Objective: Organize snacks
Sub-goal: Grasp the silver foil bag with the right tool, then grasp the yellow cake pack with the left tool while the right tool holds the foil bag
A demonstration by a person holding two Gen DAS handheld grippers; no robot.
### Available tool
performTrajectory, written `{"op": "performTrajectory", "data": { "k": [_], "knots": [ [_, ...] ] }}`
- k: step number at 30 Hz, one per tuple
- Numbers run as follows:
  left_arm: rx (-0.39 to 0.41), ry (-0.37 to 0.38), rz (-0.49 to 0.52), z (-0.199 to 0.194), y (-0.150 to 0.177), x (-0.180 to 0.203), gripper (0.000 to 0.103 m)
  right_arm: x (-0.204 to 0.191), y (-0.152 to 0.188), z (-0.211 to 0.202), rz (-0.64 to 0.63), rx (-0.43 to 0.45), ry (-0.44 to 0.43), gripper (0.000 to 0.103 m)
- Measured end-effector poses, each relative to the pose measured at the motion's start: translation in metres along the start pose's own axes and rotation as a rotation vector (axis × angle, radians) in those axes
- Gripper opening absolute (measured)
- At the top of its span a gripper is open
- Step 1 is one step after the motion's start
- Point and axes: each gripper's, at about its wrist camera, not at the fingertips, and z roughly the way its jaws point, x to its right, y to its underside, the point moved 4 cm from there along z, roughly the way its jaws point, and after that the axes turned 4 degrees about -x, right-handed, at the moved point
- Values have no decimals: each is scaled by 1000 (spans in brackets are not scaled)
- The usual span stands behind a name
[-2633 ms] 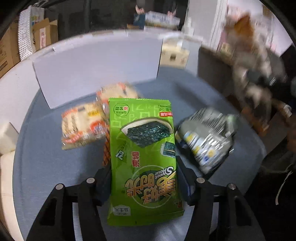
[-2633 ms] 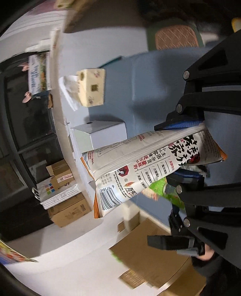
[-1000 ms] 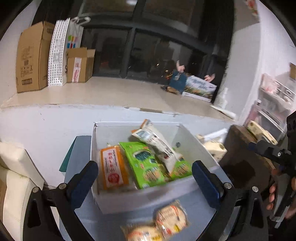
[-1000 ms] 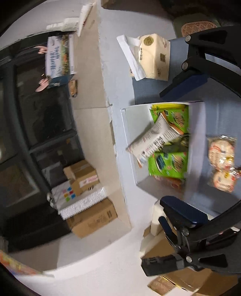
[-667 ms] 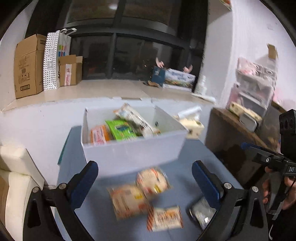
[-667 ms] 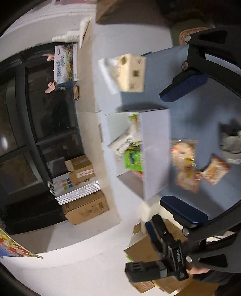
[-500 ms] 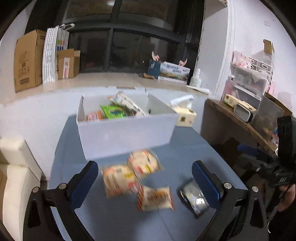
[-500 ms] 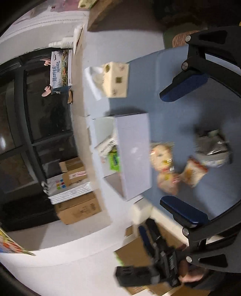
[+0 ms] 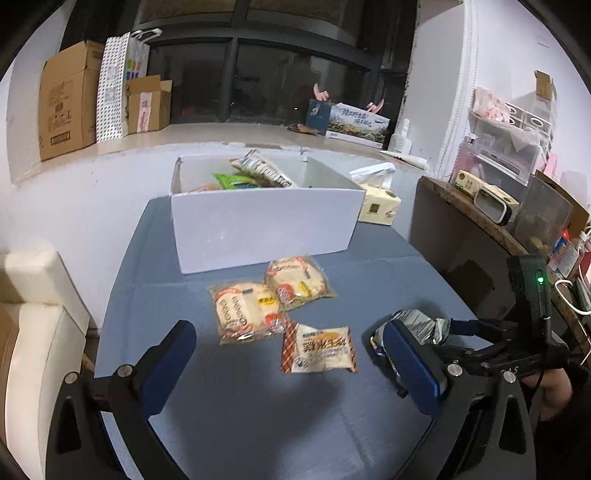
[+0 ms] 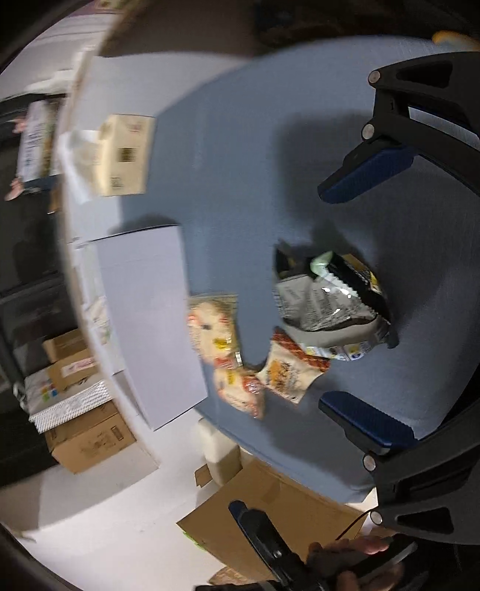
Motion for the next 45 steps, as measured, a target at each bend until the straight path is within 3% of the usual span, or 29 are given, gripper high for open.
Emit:
{"op": "performTrajectory", "data": {
  "k": [8, 9, 10, 13, 18, 24, 31, 38, 39, 40, 41, 45],
  "knots": [
    [-22, 4, 4, 8, 7, 2, 103, 5, -2, 23, 88, -68, -41, 103],
    [-25, 4, 10, 9, 8, 3, 103, 5, -3, 26, 97, -62, -90, 93],
    [-31, 2, 19, 12, 9, 4, 103, 4, -4, 29, 95, -66, -111, 50],
    [-42, 2, 37, 15, 12, 7, 103, -3, -4, 31, 59, -70, -118, 44],
    [-84, 22, 124, 29, 19, 18, 103, -7, -12, -3, 18, 46, -85, 42],
    [-197, 34, 175, 78, 27, 40, 103, 6, -18, -52, 28, 152, -30, 42],
    [-294, -18, 78, 130, 25, 46, 103, 18, -8, -68, 68, 163, -12, 42],
    [-294, -46, 117, 145, 29, 52, 102, 14, -5, -54, 69, 156, -14, 42],
    [-290, -47, 123, 145, 29, 52, 100, 12, -5, -53, 64, 154, -16, 42],
    [-279, -55, 137, 144, 29, 53, 86, 11, -5, -53, 61, 152, -15, 42],
    [-260, -73, 165, 141, 28, 55, 66, 11, -4, -53, 59, 151, -14, 42],
    [-231, -37, 140, 131, 26, 54, 64, 8, -3, -51, 50, 144, -17, 42]
  ]
}}
